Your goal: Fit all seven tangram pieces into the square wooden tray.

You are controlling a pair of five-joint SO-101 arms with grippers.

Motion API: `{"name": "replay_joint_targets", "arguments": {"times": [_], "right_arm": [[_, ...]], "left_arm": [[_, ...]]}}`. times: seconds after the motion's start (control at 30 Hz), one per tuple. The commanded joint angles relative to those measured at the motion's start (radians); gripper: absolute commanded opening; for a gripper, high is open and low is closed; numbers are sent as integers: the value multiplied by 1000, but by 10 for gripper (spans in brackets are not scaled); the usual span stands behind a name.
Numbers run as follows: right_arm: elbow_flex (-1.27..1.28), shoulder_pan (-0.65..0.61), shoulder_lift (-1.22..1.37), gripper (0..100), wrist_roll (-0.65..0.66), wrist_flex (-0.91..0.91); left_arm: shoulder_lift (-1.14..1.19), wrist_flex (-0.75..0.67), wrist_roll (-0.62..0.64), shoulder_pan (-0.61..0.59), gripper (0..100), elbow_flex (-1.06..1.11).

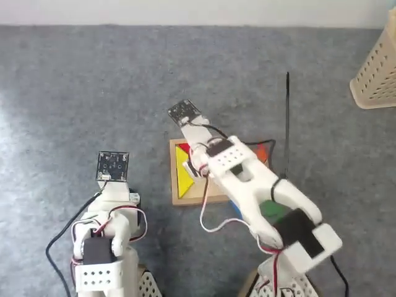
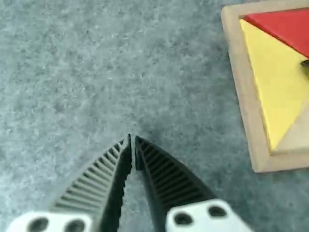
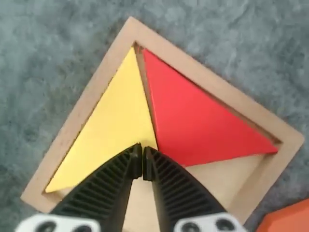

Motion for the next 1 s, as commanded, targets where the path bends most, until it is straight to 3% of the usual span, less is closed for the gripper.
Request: {"name": "replay_joint_targets", "arguments": {"times": [0.0,0.17,0.53,0.97], "right_arm": [[-112,-10,70,7,18,28],[-127,-4,54,7,15,31],[57,33,-277,7,18,19],[-103,110,58,7,20,2]], "left_arm": [[-17,5,8,-2,12,-12],[-17,5,8,-2,12,-12],[-17,5,8,-2,12,-12],[-17,5,8,-2,12,-12]]}}
